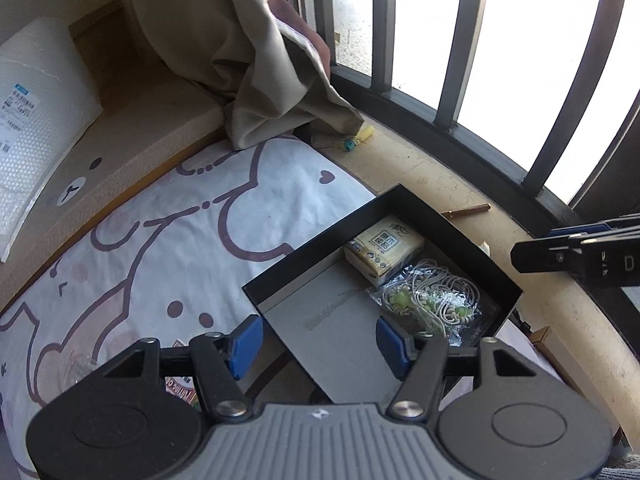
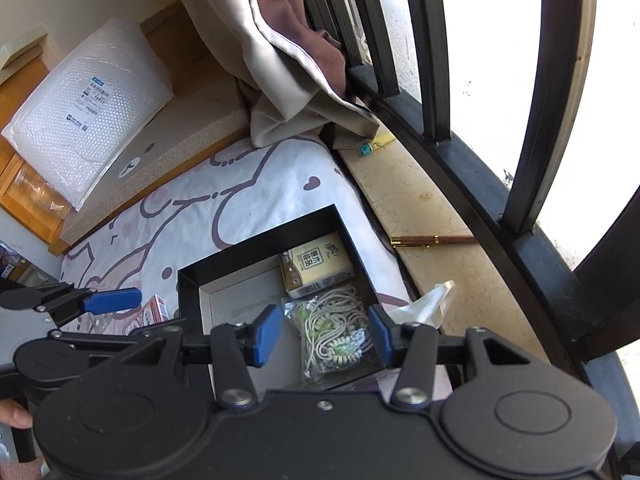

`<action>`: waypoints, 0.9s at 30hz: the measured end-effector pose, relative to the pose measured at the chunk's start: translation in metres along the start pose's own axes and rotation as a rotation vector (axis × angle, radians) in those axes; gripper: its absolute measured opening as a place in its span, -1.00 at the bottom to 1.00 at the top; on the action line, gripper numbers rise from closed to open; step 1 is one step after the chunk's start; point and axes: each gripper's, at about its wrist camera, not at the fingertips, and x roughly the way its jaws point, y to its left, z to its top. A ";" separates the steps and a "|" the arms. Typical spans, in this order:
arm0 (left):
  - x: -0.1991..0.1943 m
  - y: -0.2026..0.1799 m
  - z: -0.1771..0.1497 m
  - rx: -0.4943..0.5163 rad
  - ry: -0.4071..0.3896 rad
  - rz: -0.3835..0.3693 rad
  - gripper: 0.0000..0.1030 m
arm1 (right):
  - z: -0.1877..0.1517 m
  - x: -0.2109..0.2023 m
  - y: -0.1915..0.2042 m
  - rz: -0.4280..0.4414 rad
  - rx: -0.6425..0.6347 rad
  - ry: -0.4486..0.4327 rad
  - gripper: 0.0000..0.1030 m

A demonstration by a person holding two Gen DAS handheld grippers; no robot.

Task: Organize objects
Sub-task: 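Open the left tool and lift both tools away from the box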

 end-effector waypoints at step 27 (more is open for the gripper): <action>-0.074 0.008 -0.060 -0.302 -0.080 0.107 0.68 | -0.040 -0.055 0.011 -0.110 -0.123 -0.093 0.45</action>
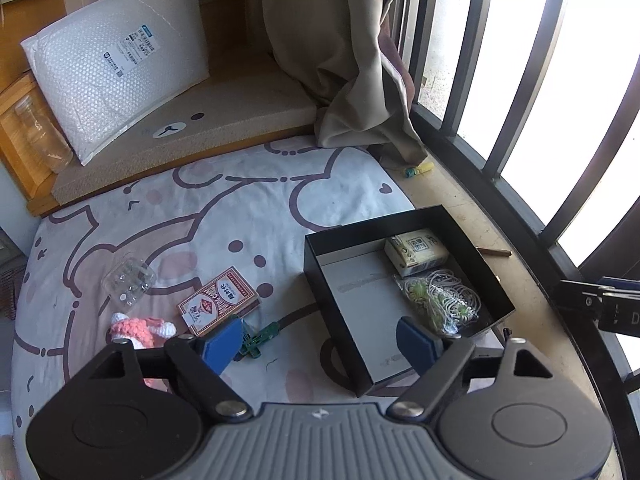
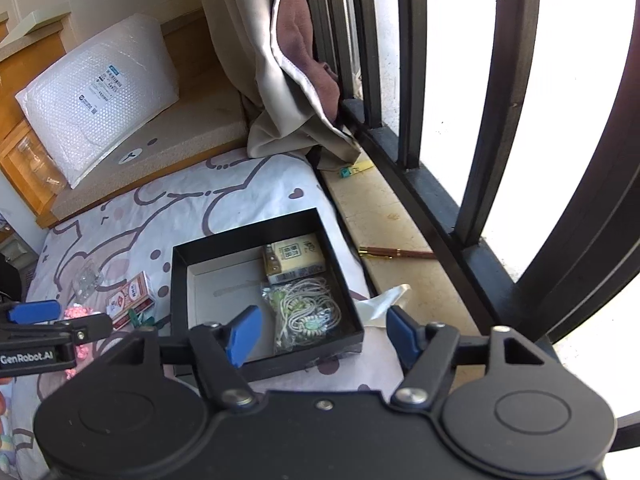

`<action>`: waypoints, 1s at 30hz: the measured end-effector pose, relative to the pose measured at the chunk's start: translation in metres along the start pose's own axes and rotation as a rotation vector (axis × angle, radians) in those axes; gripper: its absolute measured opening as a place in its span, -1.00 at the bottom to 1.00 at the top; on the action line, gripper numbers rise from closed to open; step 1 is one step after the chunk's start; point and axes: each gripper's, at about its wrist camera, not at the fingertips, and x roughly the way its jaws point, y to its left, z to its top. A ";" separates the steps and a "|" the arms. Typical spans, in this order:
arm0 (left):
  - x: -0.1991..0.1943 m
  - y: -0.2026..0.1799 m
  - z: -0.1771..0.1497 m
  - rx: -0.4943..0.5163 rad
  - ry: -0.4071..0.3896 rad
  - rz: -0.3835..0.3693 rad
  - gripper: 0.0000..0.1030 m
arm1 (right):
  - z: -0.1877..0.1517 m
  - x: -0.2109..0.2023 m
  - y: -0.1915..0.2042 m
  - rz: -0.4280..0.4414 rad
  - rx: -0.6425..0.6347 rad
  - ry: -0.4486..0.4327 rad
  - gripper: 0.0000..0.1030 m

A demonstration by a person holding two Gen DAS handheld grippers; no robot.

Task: Organize objects
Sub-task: 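Open the left tool and lift both tools away from the box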

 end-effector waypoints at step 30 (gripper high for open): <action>0.001 -0.007 -0.012 -0.016 -0.054 0.040 1.00 | -0.017 0.005 -0.015 -0.065 -0.031 -0.012 1.00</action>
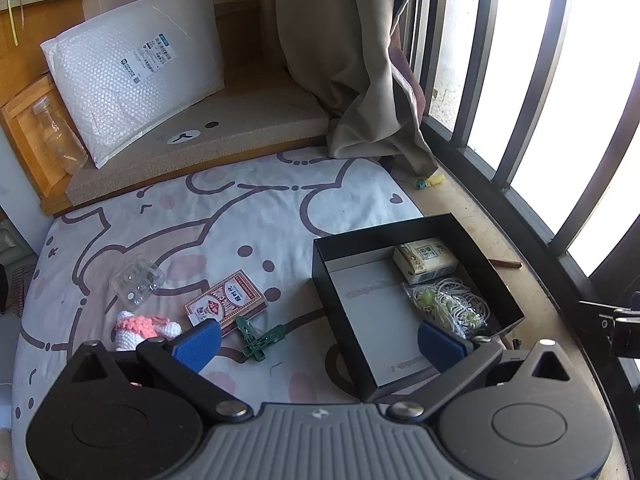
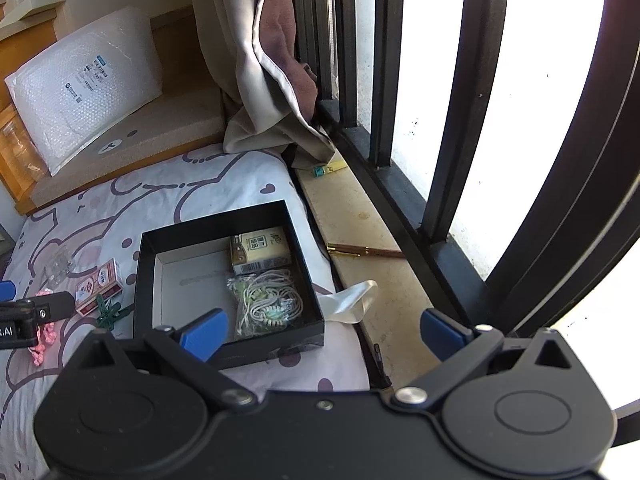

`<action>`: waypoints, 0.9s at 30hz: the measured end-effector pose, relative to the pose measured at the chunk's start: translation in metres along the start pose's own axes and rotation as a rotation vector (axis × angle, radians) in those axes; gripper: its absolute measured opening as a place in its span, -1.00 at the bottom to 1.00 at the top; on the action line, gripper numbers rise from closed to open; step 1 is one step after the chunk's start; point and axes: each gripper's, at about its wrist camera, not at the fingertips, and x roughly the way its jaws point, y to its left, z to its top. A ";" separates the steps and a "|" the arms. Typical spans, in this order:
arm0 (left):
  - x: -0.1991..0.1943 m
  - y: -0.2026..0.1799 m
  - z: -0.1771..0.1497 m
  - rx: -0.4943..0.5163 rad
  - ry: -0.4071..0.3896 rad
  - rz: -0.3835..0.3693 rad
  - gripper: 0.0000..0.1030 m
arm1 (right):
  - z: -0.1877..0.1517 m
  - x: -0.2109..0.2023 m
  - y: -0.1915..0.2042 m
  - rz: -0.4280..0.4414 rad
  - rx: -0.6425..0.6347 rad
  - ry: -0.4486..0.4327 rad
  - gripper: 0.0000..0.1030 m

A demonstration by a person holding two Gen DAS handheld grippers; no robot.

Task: Organize objects
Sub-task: 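Open the left tool and lift both tools away from the box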

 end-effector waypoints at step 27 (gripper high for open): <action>-0.004 0.047 -0.009 -0.065 0.017 0.047 1.00 | 0.005 0.008 0.048 0.030 -0.066 0.008 1.00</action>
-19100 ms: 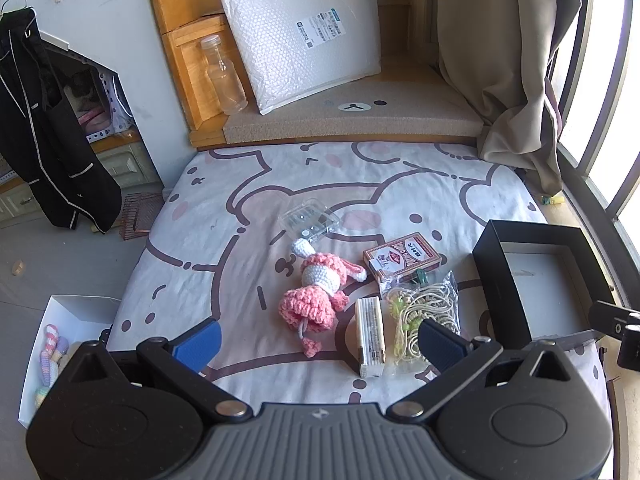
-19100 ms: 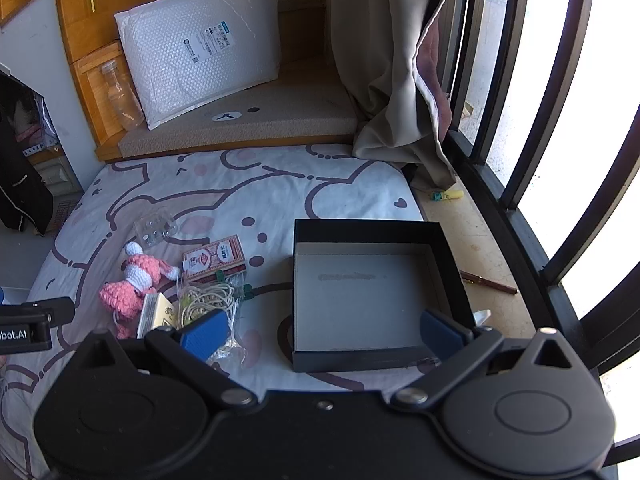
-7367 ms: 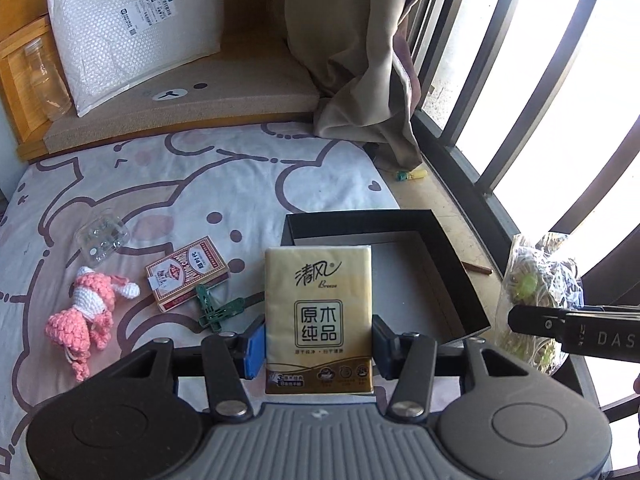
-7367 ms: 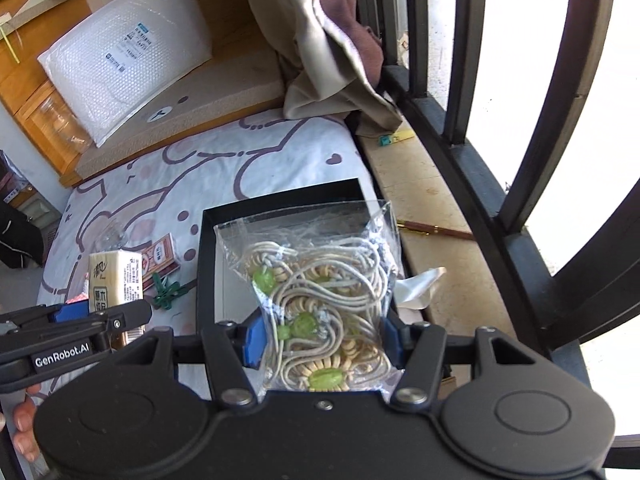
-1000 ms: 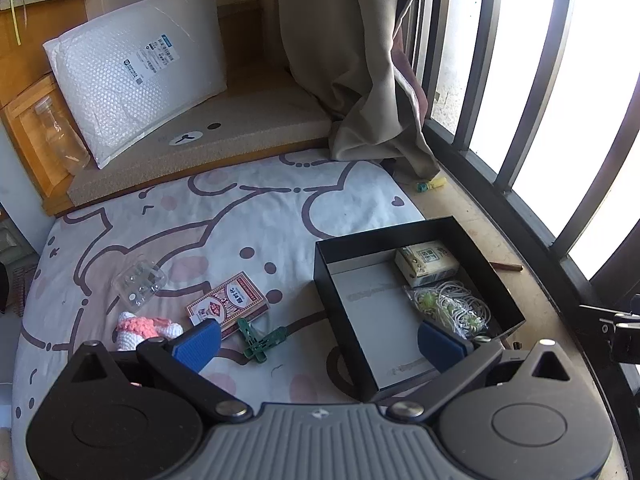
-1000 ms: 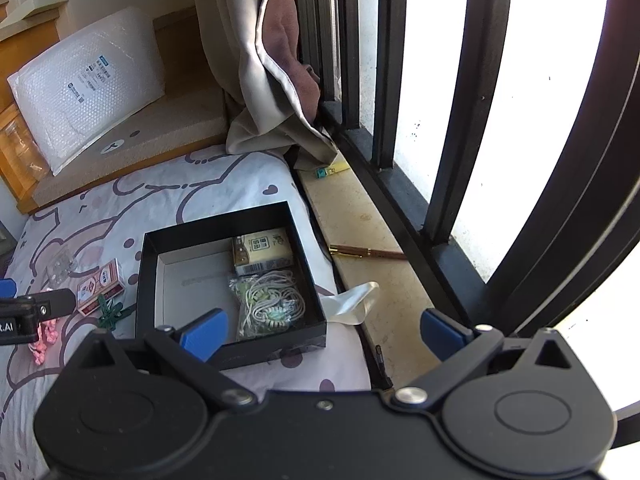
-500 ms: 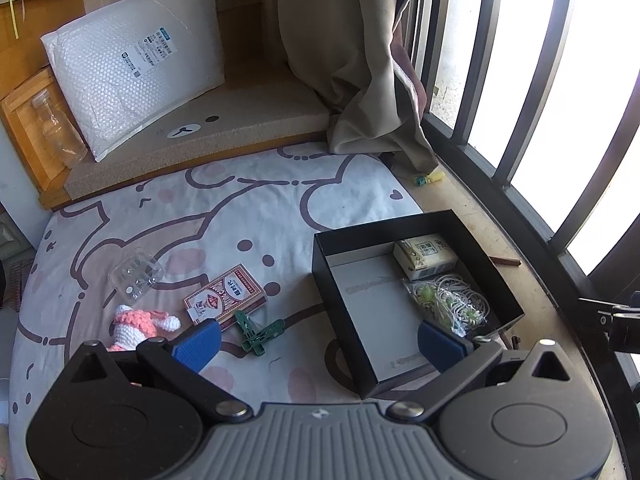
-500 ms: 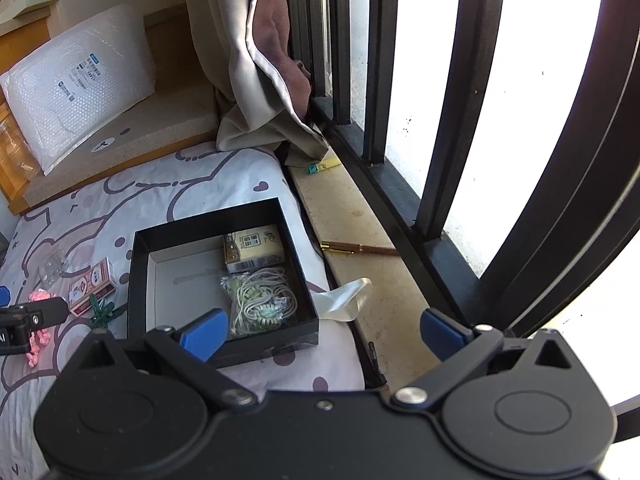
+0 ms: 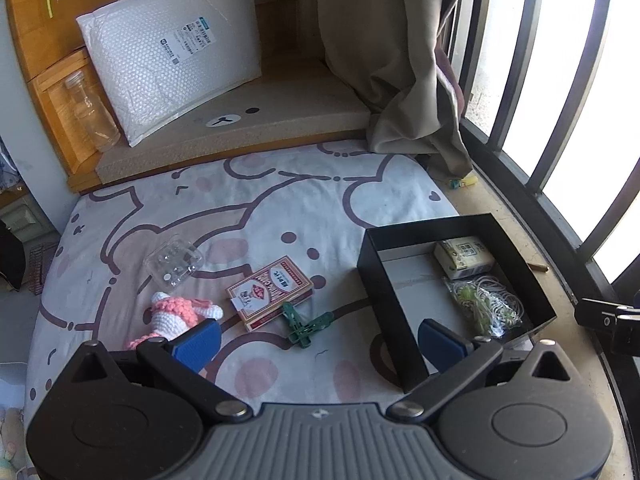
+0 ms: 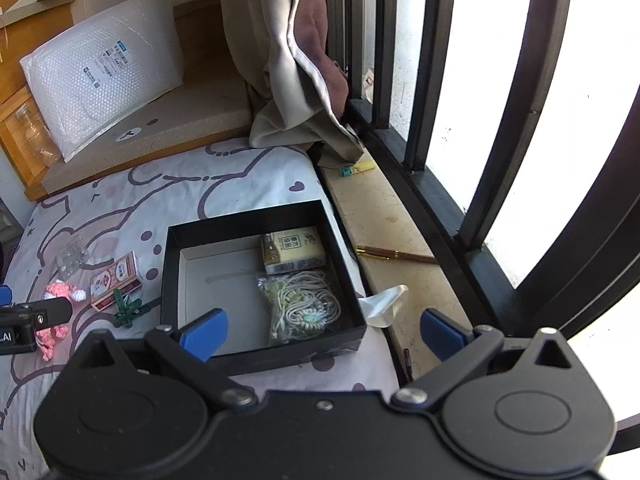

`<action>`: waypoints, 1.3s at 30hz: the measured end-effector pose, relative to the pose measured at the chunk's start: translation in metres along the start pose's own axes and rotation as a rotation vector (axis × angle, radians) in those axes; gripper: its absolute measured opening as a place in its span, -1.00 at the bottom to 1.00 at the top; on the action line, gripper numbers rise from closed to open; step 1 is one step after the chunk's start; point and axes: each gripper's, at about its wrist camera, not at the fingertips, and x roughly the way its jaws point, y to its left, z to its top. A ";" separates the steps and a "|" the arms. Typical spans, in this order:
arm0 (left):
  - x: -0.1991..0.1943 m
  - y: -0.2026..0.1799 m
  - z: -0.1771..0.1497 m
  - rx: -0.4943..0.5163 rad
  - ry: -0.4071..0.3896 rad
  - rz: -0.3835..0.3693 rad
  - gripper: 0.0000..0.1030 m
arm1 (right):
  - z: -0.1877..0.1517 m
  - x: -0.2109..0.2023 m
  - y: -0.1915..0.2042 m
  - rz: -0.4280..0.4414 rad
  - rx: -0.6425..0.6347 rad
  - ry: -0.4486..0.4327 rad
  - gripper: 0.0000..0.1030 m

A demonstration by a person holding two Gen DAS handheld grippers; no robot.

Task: Organize objects
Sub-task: 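Open the left tool and lift both tools away from the box, then move the left tool over the pink crochet doll while the right tool approaches the red card pack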

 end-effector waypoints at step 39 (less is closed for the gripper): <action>-0.033 0.138 -0.030 -0.180 -0.014 0.167 1.00 | 0.001 0.010 0.144 0.162 -0.164 -0.005 1.00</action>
